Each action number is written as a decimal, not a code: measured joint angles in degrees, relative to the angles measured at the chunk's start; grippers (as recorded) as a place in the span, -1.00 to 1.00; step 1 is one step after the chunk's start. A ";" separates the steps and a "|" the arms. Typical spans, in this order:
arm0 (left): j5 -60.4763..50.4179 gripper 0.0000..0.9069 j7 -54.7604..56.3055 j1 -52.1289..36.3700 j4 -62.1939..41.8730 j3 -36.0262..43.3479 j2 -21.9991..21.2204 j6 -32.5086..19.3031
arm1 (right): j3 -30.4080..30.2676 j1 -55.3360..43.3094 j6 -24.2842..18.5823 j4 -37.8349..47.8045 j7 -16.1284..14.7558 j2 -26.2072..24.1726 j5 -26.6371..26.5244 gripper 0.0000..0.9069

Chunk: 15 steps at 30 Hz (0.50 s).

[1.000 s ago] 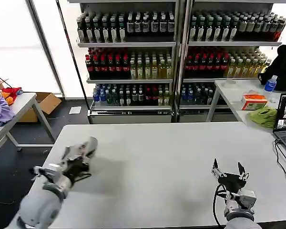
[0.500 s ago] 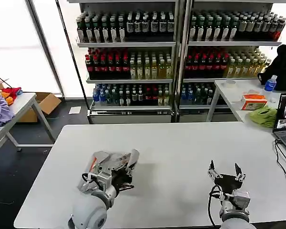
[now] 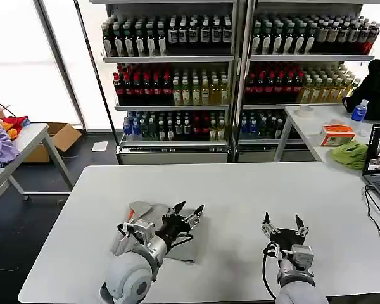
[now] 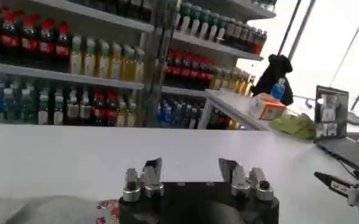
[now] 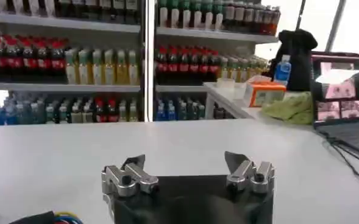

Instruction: Fold and organize the clothes.

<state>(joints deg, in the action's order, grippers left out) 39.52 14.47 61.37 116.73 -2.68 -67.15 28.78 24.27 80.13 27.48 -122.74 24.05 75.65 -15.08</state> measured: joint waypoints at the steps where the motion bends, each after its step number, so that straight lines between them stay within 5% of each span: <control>1: 0.17 1.00 0.14 0.04 0.00 -0.34 0.15 0.03 | -0.66 -0.59 0.50 -0.01 0.29 -0.19 -1.21 1.00; 15: 0.40 1.00 3.67 2.41 1.38 -8.44 5.80 2.65 | -9.55 -9.10 4.47 1.54 5.57 -4.73 -30.19 1.00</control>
<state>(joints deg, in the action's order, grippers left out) 39.92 18.15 63.79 118.10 -11.12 -61.35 31.43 14.72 71.04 31.95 -121.21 29.63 70.92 -45.27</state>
